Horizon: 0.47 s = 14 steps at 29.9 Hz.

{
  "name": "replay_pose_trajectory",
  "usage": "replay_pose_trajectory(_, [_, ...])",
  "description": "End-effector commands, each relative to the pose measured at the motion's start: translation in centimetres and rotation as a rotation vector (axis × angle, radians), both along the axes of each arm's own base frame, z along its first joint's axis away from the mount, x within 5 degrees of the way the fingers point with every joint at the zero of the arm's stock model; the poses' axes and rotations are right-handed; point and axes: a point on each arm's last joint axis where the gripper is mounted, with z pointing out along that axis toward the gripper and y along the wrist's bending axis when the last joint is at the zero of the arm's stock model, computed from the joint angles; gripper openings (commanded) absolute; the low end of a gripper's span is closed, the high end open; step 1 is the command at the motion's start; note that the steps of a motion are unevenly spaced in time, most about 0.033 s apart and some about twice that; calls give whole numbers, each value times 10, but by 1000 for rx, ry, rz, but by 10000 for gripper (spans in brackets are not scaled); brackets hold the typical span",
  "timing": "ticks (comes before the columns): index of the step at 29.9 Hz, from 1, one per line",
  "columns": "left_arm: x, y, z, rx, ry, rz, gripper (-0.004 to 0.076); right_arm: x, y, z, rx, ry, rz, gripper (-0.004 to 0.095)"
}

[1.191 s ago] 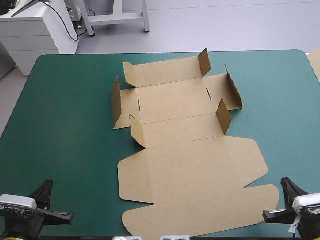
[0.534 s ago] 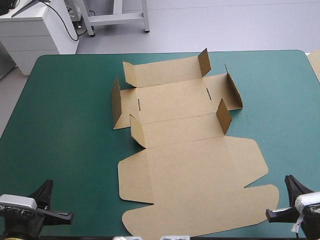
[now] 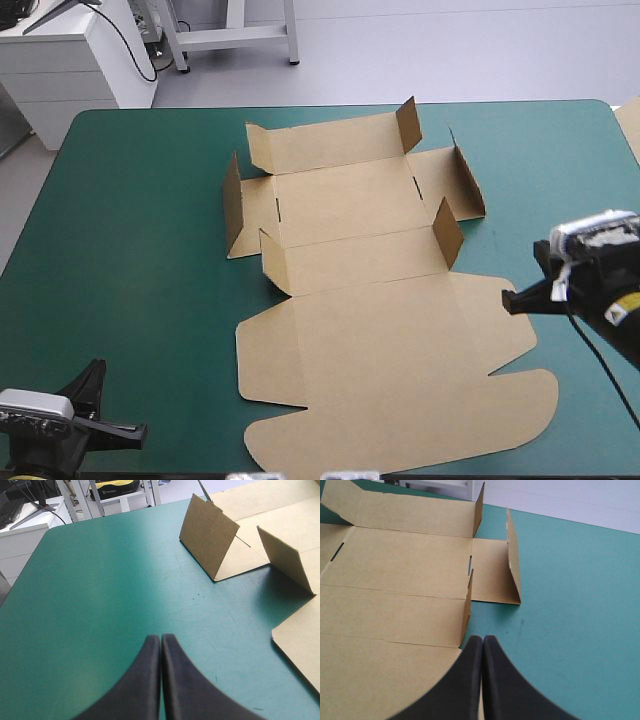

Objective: Fold the box

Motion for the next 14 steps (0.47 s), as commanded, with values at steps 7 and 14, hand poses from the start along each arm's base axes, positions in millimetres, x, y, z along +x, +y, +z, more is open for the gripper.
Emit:
replay_pose_trajectory(7, [-2,0,13,-20,-99,-3,-8,98,21,14,-25,169,87,10])
replay_pose_trajectory(14, [-2,0,13,-20,-99,-3,-8,162,31,2,-56,348,116,277])
